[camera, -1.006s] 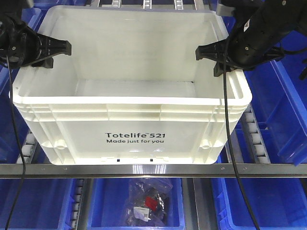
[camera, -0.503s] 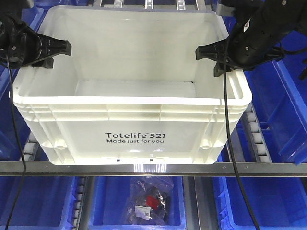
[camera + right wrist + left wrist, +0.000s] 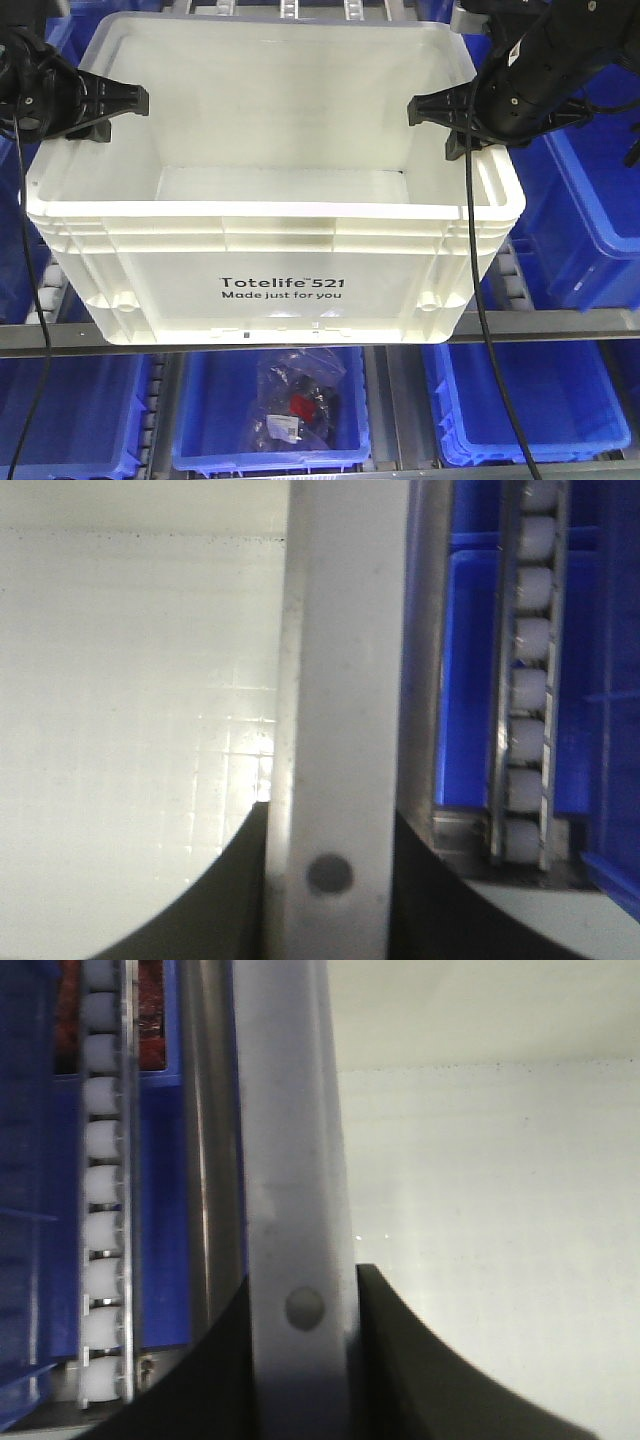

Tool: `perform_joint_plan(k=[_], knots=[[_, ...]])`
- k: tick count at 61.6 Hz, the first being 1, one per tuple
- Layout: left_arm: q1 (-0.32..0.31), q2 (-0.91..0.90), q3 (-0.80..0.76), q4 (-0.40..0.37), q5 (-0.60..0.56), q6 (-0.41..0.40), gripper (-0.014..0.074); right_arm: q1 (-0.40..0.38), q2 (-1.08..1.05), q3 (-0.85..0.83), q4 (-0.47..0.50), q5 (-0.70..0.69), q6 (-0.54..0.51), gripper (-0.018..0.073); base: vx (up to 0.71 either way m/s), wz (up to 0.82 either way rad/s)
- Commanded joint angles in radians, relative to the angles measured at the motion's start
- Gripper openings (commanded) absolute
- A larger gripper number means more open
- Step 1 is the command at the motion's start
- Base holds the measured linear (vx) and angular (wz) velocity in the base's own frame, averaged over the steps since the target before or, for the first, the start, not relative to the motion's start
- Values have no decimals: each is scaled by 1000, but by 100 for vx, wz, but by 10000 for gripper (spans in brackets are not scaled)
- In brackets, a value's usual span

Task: Move bin from left to right shelf
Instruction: 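Hold the tote with both grippers while the base backs away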

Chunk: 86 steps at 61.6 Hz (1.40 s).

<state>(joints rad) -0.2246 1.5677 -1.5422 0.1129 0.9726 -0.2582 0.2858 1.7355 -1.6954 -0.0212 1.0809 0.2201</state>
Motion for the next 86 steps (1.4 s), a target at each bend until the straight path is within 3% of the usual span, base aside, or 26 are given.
perform_joint_plan(k=[1,86], knots=[[1,-67,-46,29,-101,17,-7,-8,-70,-37,-50,-86,-14,22,-7,-23],[1,-67,-46,29,-101,17,-7,-8,-67,-37,-52,-86,-14,22,-10,-10]])
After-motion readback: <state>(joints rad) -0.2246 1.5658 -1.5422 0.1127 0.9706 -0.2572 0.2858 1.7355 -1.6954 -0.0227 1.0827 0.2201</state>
